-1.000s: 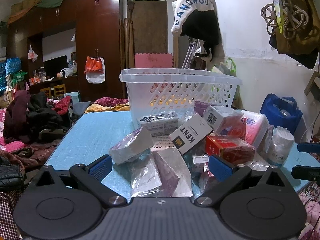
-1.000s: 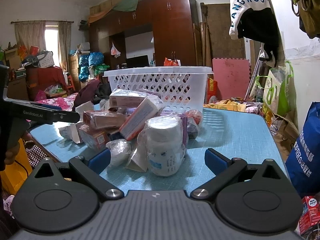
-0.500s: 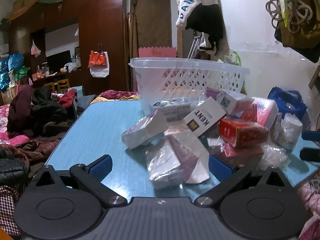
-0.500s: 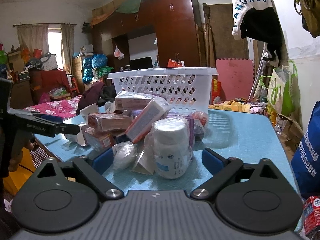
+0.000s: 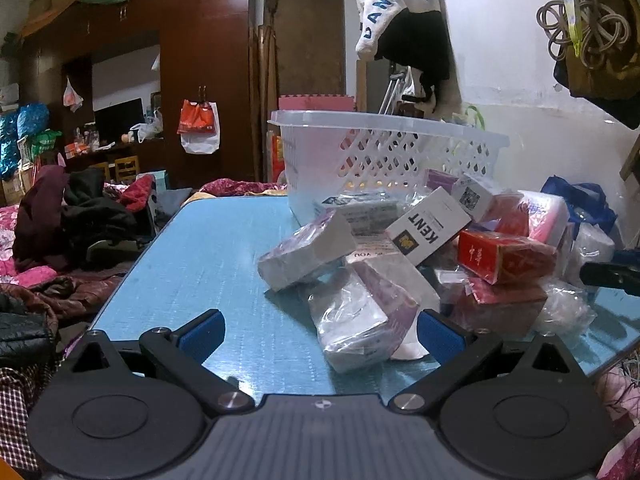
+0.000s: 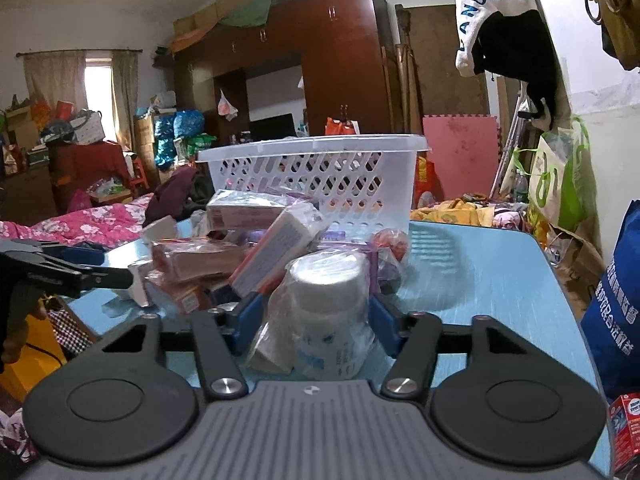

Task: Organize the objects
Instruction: 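Drop white pill bottle into basket with right tool while left drops clear packet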

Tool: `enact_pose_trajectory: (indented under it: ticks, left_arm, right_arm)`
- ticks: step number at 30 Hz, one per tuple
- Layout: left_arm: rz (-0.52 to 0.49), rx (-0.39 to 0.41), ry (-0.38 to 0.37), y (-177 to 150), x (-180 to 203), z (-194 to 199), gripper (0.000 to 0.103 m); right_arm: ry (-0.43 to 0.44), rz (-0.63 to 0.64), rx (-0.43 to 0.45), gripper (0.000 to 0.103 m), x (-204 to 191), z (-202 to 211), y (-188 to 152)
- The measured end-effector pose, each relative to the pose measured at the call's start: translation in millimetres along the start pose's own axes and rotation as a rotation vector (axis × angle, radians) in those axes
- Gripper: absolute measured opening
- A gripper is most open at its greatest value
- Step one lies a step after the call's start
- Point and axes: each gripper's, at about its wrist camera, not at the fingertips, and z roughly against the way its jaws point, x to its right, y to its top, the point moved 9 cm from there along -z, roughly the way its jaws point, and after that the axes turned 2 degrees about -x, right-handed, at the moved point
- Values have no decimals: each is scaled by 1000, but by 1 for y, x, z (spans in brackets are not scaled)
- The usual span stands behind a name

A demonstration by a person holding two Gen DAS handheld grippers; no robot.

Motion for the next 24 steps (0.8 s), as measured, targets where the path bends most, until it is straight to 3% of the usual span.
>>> enact_pose_trajectory:
  ticks: [5,8,12,18,24]
  left_arm:
    - [3,7,-24,1,9,-12,95]
    - [-18,19,-26,1,17,-15,85]
    - [-57,0,-47,-8,21,-9,62]
    - [-80,18,-59,-13,24,-6,53]
    - [-59,76,-92,-2,22,12,51]
  right_arm:
    - [-3,7,5,56,1,2,-2]
    - [3,-3,9,53,4,4,-2]
    - [5,-1,6,51,4,7,-2]
    - [6,8,4,50,2,8,-2]
    - [5,5,21,49,3,15,2]
